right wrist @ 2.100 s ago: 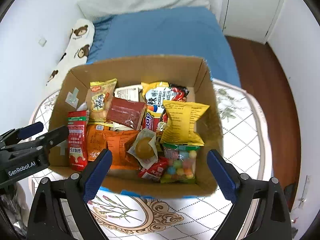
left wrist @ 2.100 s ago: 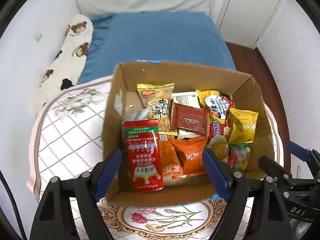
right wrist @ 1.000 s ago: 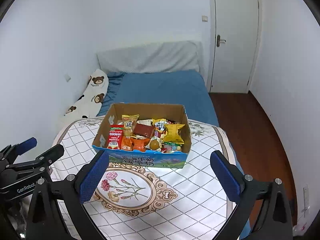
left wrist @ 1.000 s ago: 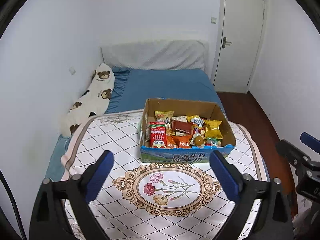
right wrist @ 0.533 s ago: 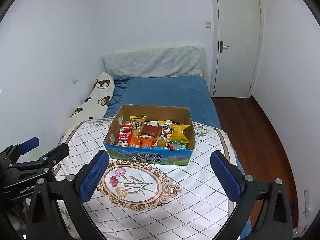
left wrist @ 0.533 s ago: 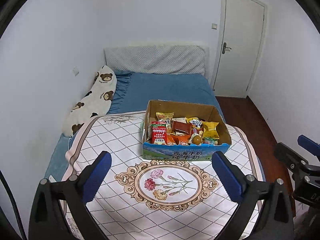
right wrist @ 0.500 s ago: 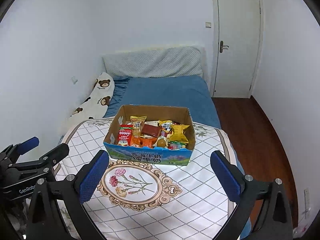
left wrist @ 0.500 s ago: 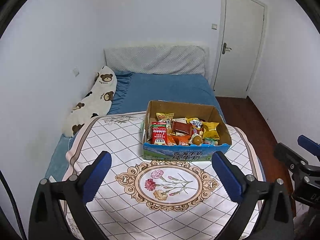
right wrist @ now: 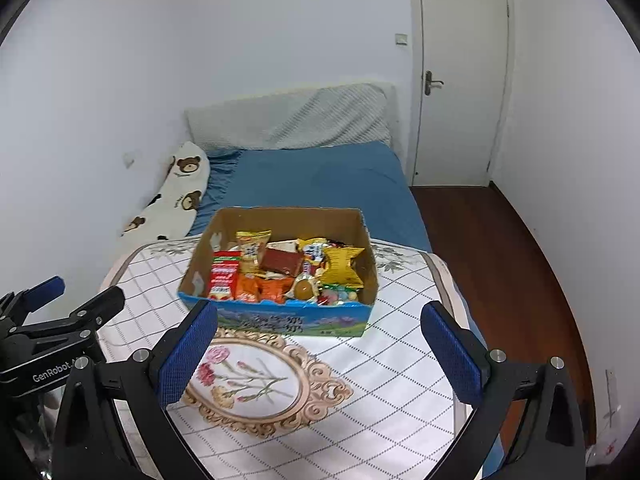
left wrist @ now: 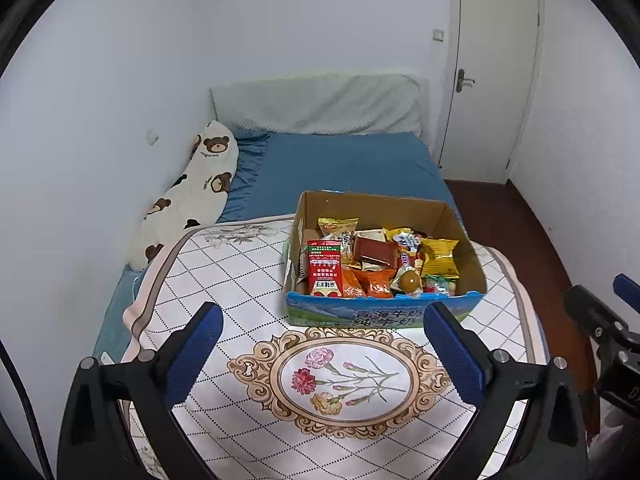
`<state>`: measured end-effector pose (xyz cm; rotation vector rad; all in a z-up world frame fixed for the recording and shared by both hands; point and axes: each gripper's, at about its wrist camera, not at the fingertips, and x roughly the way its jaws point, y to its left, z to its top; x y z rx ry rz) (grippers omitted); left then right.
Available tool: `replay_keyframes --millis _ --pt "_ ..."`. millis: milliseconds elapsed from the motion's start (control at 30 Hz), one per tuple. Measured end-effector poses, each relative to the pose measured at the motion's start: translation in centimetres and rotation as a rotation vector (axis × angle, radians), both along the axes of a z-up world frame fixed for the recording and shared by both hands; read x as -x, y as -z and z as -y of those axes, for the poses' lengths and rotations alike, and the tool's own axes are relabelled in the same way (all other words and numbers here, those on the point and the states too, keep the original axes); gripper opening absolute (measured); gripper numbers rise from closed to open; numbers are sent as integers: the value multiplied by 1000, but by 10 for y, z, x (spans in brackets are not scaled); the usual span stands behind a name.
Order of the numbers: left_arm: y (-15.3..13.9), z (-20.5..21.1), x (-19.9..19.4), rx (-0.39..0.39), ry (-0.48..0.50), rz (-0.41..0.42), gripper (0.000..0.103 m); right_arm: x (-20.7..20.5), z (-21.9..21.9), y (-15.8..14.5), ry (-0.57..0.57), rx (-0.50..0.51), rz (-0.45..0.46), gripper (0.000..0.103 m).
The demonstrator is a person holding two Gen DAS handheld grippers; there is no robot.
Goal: Organize snacks
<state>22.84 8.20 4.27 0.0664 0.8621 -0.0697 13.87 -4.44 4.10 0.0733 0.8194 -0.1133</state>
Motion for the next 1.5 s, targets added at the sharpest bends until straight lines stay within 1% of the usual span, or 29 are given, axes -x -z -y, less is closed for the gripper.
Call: replay_keyframes --millis 100,367,600,833,1500 --pt "12 5 -16 -25 -7 -11 103 -16 7 10 17 3 -7 103" --pt "42 8 -49 -47 -36 -64 103 -55 22 39 42 3 -41 103" --pt "58 14 -60 -59 -37 -99 103 -74 27 61 42 -3 -82 103" --pt "61 16 -62 -58 -32 -107 103 -80 31 71 47 1 -99 103" --pt "58 19 -59 -47 -30 -100 103 -78 28 68 38 6 -100 103"
